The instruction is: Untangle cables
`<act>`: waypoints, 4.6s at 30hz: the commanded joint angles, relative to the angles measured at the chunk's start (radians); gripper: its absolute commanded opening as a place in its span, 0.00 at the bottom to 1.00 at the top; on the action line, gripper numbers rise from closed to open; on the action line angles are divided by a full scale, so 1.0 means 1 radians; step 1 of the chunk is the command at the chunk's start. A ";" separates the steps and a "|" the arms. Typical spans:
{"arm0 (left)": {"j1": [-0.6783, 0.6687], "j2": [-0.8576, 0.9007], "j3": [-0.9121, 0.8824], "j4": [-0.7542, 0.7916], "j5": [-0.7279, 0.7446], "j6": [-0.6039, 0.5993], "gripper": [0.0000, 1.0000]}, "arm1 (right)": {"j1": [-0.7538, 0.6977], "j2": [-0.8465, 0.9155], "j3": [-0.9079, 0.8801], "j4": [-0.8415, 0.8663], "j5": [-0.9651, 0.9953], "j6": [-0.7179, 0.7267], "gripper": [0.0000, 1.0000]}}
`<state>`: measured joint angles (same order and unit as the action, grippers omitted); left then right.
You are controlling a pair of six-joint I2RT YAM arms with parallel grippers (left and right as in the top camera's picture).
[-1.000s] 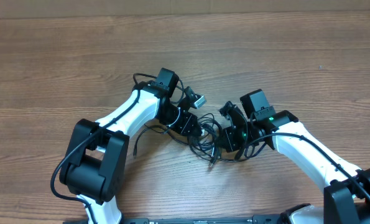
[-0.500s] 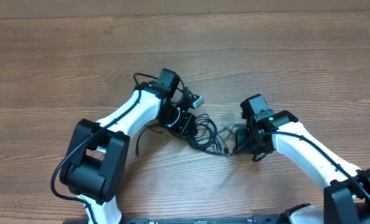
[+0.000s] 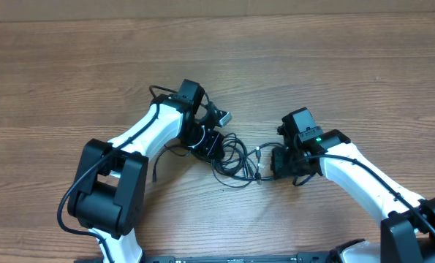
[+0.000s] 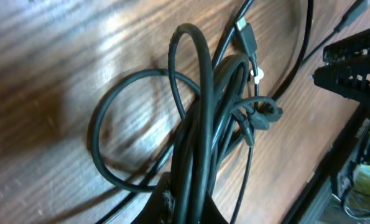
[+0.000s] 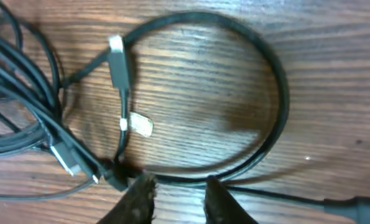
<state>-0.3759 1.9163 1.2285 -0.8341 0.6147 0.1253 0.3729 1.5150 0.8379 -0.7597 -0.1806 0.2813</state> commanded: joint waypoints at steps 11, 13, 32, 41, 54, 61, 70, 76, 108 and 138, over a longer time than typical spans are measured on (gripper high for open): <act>0.030 -0.192 0.151 -0.026 0.001 0.009 0.04 | -0.004 -0.003 0.067 0.059 -0.256 -0.187 0.33; 0.030 -0.212 0.151 -0.027 -0.022 0.008 0.04 | -0.004 -0.015 0.095 0.055 -0.259 -0.187 0.34; 0.030 -0.402 0.160 -0.014 0.014 0.047 0.04 | -0.004 -0.215 0.204 0.053 -0.259 -0.212 0.47; 0.033 -0.403 0.209 -0.002 0.166 0.089 0.04 | -0.004 -0.236 0.204 0.106 -0.274 -0.212 0.41; 0.330 -0.403 0.384 0.027 0.145 -0.034 0.04 | -0.004 -0.236 0.204 -0.081 0.079 -0.196 0.18; 0.489 -0.403 0.510 0.067 0.150 -0.138 0.04 | -0.004 -0.236 0.204 -0.139 0.289 -0.011 0.19; 0.410 -0.391 0.539 0.004 0.189 -0.099 0.04 | -0.004 -0.236 0.204 -0.147 0.389 0.116 0.31; 0.226 -0.338 0.481 -0.230 -0.054 0.077 0.04 | -0.013 -0.237 0.204 -0.161 0.389 0.156 0.31; 0.076 -0.143 0.429 -0.336 -0.366 -0.033 0.55 | -0.231 -0.237 0.204 -0.194 0.114 0.077 0.40; 0.074 0.294 0.429 -0.437 -0.279 -0.156 0.31 | -0.231 -0.237 0.204 -0.200 0.114 0.076 0.41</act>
<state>-0.2951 2.1983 1.6554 -1.2682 0.3214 -0.0242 0.1455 1.3006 1.0210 -0.9619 -0.0639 0.3653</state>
